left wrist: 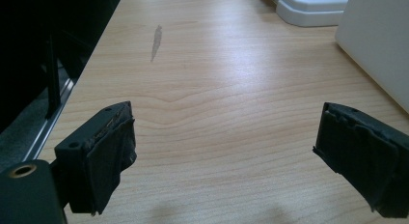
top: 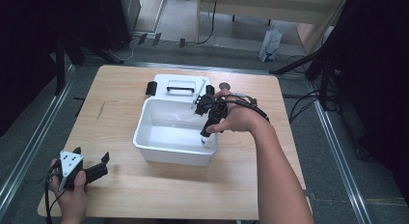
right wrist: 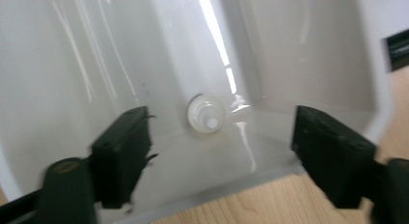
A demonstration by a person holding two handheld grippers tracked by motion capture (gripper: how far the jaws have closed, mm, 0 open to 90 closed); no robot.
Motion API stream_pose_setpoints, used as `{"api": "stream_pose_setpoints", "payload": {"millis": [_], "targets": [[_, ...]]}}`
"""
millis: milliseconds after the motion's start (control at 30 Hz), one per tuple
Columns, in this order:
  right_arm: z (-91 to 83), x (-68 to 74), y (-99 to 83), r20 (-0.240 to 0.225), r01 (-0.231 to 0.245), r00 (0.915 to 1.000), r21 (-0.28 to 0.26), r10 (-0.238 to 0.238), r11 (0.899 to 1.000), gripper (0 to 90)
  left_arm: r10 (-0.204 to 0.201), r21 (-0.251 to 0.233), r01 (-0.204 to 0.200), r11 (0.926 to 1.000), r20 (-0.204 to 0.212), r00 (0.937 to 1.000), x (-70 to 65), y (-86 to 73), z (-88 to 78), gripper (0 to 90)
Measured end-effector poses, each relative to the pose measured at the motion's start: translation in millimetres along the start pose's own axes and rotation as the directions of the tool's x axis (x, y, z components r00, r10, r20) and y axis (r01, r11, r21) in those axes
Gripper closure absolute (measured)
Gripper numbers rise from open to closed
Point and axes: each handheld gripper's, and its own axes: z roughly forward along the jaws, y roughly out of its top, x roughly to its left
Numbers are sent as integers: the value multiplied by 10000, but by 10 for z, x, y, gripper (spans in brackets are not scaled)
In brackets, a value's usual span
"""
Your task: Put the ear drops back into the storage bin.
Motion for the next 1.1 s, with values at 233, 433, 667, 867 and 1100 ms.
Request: {"api": "stream_pose_setpoints", "payload": {"millis": [233, 433, 667, 867, 1100], "targets": [[-241, -23, -116, 134, -770, 9969, -624, 780, 9951, 0, 26, 25, -26, 10000, -14, 10000, -1, 1, 1, 76], [-329, -34, -300, 565, -851, 9944, -642, 888, 9943, 0, 66, 51, -66, 10000, -15, 10000, -4, 2, 1, 76], [-328, -62, -547, 994, -1155, 9877, -599, 1210, 9915, 0, 42, 44, -42, 10000, -13, 10000, -5, 1, 0, 76], [-277, -84, -747, 1239, -1779, 9752, -556, 1836, 9825, 0, 66, 60, -66, 10000, -4, 10000, -4, 1, -1, 76], [-228, -90, -968, 1271, -2194, 9654, -746, 2275, 9728, 0, 87, 32, -87, 10000, -19, 10000, -6, 1, 1, 76]]}}
